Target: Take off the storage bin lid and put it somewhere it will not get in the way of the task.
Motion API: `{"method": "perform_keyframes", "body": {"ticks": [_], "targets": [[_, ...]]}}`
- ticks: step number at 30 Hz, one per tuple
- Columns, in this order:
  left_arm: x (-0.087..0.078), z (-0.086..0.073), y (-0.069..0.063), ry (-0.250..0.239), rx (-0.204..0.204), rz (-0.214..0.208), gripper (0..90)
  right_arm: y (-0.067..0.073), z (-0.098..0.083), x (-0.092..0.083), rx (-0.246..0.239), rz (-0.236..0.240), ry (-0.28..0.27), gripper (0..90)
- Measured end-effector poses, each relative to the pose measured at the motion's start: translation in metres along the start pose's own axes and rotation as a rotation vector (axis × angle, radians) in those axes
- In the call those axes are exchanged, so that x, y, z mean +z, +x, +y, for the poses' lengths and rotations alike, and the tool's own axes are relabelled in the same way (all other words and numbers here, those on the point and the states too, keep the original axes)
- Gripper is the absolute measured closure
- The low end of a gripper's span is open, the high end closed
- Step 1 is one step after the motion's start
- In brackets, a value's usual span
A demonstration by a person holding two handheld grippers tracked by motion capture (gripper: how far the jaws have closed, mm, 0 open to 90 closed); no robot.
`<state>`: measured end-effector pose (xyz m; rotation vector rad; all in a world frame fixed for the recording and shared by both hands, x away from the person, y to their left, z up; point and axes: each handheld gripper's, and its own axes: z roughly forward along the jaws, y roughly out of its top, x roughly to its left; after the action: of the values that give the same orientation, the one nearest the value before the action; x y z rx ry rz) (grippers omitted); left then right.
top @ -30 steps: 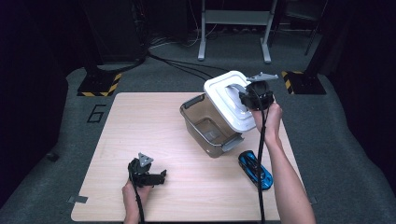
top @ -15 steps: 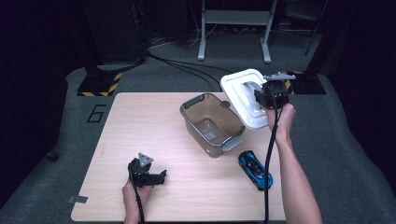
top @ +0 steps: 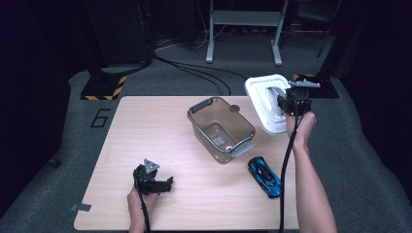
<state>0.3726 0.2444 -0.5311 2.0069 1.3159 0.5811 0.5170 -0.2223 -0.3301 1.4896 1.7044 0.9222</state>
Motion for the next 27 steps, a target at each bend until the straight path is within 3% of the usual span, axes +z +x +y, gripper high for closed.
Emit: {"method": "perform_keyframes", "body": {"ticks": [13, 27], "targets": [[0.0, 0.0, 0.0, 0.0, 0.0, 0.0, 3.2, -0.014, -0.023, 0.02, 0.041, -0.046, 0.03, 67.3], [0.0, 0.0, 0.0, -0.001, -0.003, -0.001, 3.3, -0.016, -0.045, 0.041, 0.067, -0.094, 0.059, 67.2]]}}
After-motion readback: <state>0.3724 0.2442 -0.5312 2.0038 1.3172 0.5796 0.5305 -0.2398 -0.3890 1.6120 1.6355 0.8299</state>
